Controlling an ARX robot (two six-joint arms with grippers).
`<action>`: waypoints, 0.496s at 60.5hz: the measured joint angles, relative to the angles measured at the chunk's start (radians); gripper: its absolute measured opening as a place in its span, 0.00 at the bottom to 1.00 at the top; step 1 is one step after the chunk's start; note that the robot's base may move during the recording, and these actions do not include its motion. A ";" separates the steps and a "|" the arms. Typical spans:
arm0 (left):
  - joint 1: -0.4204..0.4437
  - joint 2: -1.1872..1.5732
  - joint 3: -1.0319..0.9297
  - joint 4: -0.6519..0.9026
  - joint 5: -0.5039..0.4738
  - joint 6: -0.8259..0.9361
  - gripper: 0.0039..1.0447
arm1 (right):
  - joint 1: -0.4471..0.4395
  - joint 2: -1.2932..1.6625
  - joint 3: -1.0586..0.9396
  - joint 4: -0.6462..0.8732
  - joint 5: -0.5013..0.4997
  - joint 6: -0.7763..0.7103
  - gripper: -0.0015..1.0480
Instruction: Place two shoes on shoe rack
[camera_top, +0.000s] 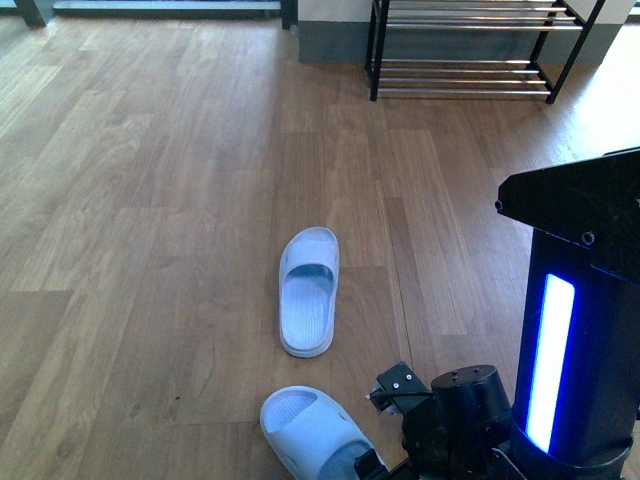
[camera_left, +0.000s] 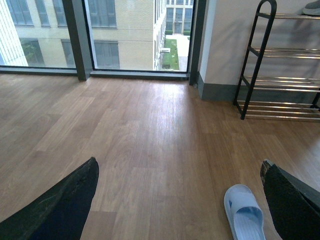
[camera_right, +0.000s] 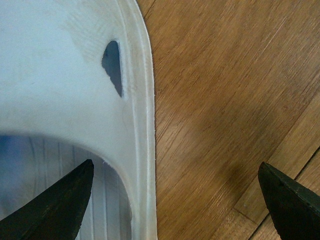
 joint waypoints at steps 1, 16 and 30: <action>0.000 0.000 0.000 0.000 0.000 0.000 0.91 | -0.001 0.003 0.005 0.000 0.000 0.004 0.91; 0.000 0.000 0.000 0.000 0.000 0.000 0.91 | -0.009 0.009 0.016 0.005 -0.025 0.038 0.50; 0.000 0.000 0.000 0.000 0.000 0.000 0.91 | -0.010 0.009 0.019 0.006 -0.086 0.063 0.15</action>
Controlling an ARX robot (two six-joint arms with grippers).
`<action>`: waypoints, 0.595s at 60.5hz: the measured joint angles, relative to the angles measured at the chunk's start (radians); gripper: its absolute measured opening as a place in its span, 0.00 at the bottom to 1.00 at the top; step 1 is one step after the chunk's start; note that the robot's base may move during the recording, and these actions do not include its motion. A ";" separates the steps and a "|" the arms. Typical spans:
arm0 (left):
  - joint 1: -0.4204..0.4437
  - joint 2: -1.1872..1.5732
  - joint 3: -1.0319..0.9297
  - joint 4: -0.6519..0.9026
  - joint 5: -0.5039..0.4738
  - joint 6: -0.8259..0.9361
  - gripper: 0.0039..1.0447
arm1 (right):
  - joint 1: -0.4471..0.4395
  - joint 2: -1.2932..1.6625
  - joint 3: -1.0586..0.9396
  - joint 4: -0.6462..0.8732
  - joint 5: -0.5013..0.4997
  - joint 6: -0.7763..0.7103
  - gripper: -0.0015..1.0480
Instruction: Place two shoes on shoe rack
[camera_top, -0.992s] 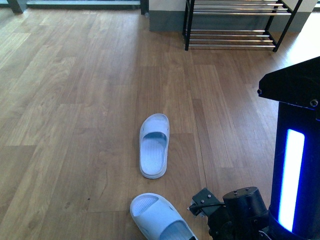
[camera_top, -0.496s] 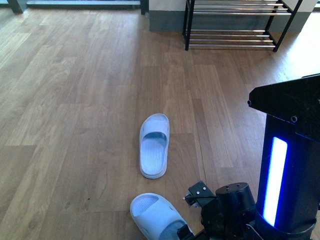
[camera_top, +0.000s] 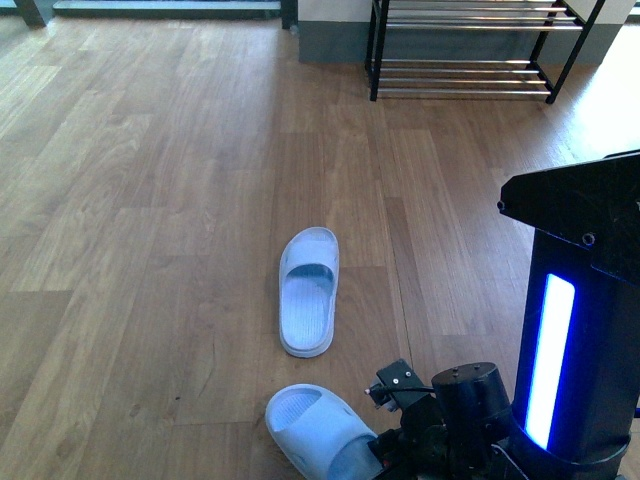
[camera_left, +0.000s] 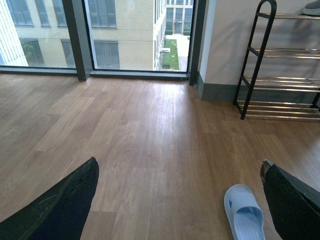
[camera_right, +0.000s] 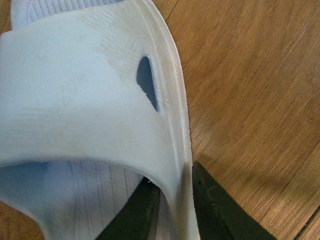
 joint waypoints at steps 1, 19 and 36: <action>0.000 0.000 0.000 0.000 0.000 0.000 0.91 | -0.001 0.000 0.000 0.002 0.000 0.002 0.11; 0.000 0.000 0.000 0.000 0.000 0.000 0.91 | -0.060 -0.020 -0.040 0.048 0.011 0.042 0.02; 0.000 0.000 0.000 0.000 0.000 0.000 0.91 | -0.228 -0.282 -0.242 0.084 0.159 0.048 0.02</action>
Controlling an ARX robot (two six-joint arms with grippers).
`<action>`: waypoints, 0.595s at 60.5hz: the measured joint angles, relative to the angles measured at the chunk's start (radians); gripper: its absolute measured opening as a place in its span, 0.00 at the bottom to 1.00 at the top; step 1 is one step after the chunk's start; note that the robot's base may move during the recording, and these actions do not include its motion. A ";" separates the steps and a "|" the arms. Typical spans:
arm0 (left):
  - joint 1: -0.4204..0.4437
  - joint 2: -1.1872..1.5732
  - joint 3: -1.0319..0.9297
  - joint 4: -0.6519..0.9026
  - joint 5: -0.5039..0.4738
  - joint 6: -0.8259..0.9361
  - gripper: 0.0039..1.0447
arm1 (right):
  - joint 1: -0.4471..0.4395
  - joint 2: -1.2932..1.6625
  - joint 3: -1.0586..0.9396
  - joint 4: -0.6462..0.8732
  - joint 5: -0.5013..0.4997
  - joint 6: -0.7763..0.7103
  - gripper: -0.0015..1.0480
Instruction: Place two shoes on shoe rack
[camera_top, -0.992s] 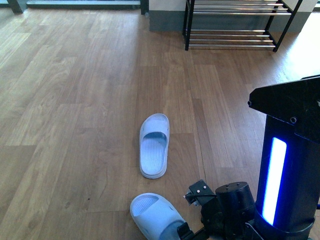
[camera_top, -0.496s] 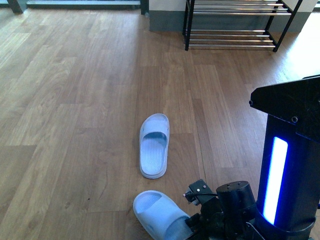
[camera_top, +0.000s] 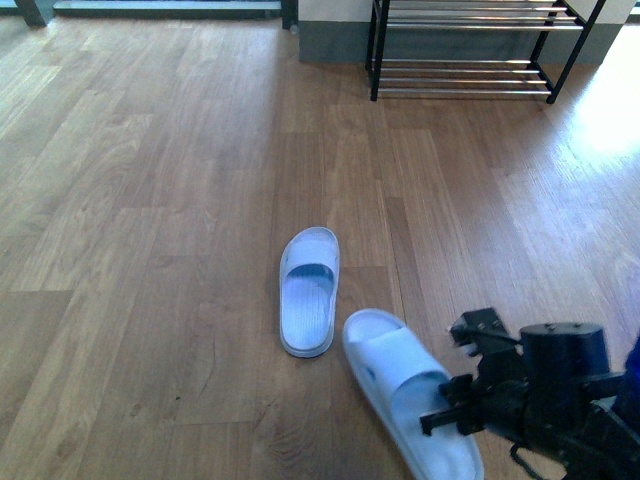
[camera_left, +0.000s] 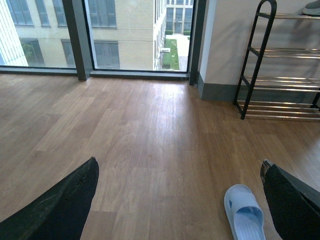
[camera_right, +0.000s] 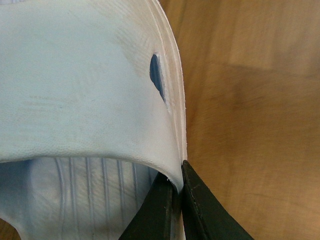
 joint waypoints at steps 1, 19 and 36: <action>0.000 0.000 0.000 0.000 0.000 0.000 0.91 | -0.014 -0.029 -0.016 -0.006 0.011 -0.001 0.02; 0.000 0.000 0.000 0.000 0.000 0.000 0.91 | -0.202 -0.587 -0.261 -0.174 0.062 -0.005 0.02; 0.000 0.000 0.000 0.000 0.000 0.000 0.91 | -0.338 -1.222 -0.446 -0.454 -0.008 0.013 0.02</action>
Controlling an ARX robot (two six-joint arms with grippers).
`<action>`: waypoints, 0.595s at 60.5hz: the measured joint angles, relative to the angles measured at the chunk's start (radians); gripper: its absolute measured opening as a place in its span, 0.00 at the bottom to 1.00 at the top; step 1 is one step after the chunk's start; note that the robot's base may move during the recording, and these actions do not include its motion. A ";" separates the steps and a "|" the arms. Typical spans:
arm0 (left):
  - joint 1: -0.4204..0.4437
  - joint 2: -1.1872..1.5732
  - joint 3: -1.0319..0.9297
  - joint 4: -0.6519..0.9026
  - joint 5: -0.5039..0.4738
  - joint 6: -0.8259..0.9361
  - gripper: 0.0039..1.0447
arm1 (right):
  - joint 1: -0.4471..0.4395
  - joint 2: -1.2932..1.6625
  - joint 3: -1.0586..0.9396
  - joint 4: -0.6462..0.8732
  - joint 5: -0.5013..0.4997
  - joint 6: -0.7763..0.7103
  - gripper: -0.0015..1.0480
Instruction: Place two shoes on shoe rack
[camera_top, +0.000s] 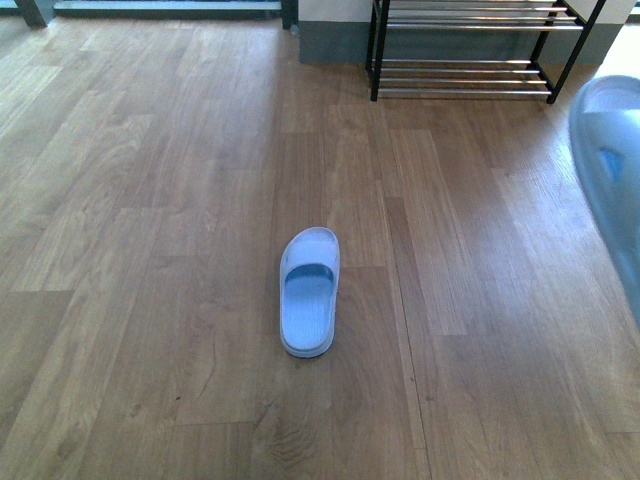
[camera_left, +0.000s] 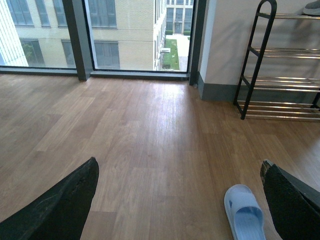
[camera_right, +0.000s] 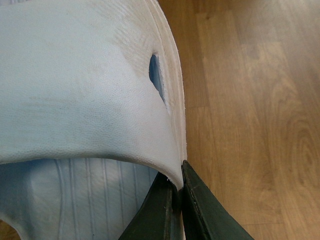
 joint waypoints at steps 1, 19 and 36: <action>0.000 0.000 0.000 0.000 0.000 0.000 0.91 | -0.005 -0.018 -0.004 -0.010 -0.003 0.002 0.02; 0.000 0.000 0.000 0.000 0.000 0.000 0.91 | -0.071 -0.256 -0.069 -0.127 -0.046 0.031 0.02; 0.000 0.000 0.000 0.000 0.000 0.000 0.91 | -0.071 -0.256 -0.069 -0.127 -0.048 0.032 0.02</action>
